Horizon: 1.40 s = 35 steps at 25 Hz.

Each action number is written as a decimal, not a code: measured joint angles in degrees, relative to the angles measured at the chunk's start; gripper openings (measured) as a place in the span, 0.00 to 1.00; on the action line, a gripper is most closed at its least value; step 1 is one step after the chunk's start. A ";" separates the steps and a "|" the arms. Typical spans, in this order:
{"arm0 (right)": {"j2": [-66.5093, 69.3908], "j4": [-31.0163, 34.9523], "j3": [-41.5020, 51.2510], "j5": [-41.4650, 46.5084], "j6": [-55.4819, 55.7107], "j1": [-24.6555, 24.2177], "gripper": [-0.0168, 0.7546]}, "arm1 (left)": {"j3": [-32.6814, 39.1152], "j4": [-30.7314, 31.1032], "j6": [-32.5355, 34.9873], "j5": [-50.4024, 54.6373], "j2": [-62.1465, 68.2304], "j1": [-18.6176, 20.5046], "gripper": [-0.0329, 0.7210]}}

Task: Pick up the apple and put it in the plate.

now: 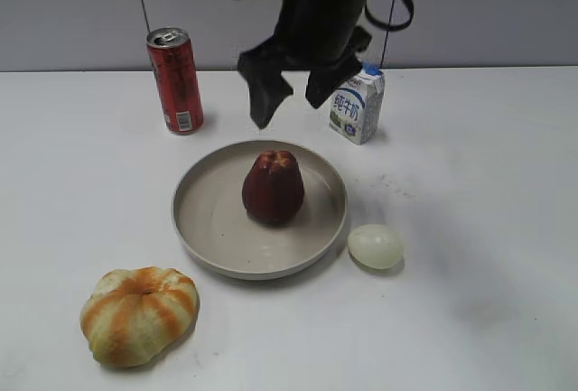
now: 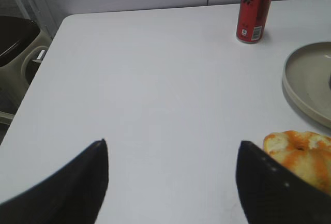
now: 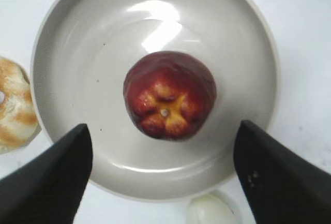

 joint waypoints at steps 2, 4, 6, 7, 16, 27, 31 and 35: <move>-3.00 -0.49 -0.86 1.35 1.24 -1.00 0.89 | 0.00 0.00 0.00 0.00 0.00 0.00 0.82; -7.19 -1.41 -1.14 1.96 1.91 -2.40 0.89 | 0.00 0.00 0.00 0.00 0.00 0.00 0.82; -11.44 -2.26 -0.71 2.10 3.03 -4.31 0.88 | 0.00 0.00 0.00 0.00 0.00 0.00 0.82; -13.94 -2.43 0.34 2.10 3.56 -5.60 0.88 | 0.00 0.00 0.00 0.00 0.00 0.00 0.82; -36.89 -4.19 30.16 2.23 5.70 -20.33 0.82 | 0.00 0.00 0.00 0.00 0.00 0.00 0.82; -77.74 -5.08 67.75 -2.50 7.82 -22.16 0.80 | 0.00 0.00 0.00 0.00 0.00 0.00 0.82; -93.39 -7.18 74.62 -3.60 7.76 -22.16 0.80 | 0.00 0.00 0.00 0.00 0.00 0.00 0.82; -105.88 -8.87 80.04 -3.91 5.88 -22.16 0.79 | 0.00 0.00 0.00 0.00 0.00 0.00 0.82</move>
